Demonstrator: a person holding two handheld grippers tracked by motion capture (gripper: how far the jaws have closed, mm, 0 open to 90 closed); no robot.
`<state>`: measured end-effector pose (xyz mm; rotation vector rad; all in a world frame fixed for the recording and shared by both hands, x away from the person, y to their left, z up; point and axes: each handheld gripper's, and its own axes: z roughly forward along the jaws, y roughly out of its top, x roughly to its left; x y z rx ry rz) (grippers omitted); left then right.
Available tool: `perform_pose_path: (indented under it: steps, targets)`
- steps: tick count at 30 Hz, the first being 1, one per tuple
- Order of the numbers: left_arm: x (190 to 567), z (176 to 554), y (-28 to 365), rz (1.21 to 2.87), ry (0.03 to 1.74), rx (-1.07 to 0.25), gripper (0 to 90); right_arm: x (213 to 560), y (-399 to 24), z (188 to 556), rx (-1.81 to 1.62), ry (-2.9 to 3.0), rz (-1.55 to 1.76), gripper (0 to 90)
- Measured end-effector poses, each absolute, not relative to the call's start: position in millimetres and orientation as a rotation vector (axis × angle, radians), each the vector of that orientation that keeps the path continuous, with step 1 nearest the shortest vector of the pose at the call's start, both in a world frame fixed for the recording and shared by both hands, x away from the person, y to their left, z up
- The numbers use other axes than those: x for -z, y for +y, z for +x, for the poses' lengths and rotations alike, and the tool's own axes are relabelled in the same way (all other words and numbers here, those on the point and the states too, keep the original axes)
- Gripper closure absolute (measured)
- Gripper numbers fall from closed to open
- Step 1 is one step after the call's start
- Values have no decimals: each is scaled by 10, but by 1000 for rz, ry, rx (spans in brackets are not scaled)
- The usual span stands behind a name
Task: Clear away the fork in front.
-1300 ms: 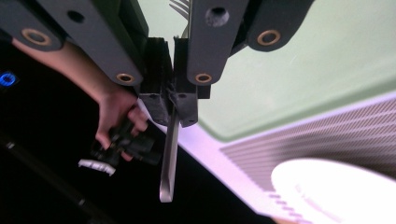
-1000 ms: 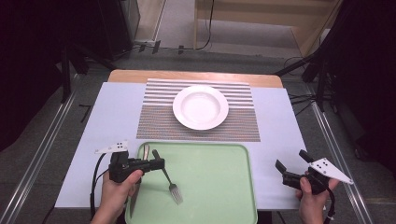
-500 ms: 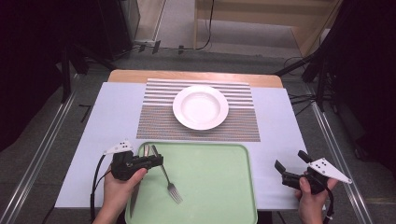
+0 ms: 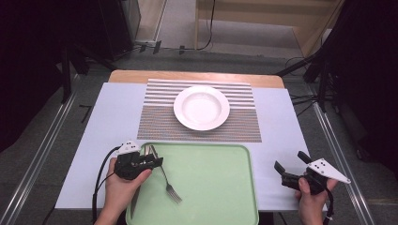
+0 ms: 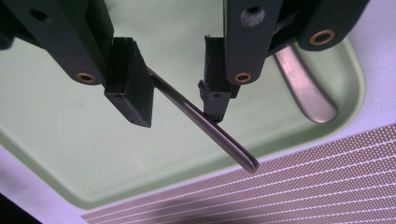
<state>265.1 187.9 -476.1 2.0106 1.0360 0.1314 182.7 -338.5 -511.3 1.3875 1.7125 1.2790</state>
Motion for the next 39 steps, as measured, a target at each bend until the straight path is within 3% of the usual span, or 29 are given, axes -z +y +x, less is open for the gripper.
perform_pose_path:
  steps: [23, 29, 35, 39]
  targets:
    - [4839, 2646, 1759, 2196, 1036, -324, 616, 5131, -3375, 1843, -1262, 1723, 1407, 0]
    - [4775, 2625, 1828, 2145, 1040, -321, 592, 5135, -3375, 1850, -1261, 1723, 1399, 0]
    - [4694, 2463, 1907, 2116, 969, -278, 846, 5134, -3379, 1844, -1258, 1721, 1402, 0]
    - [4687, 2329, 1931, 2108, 932, -229, 897, 5136, -3376, 1845, -1265, 1723, 1401, 0]
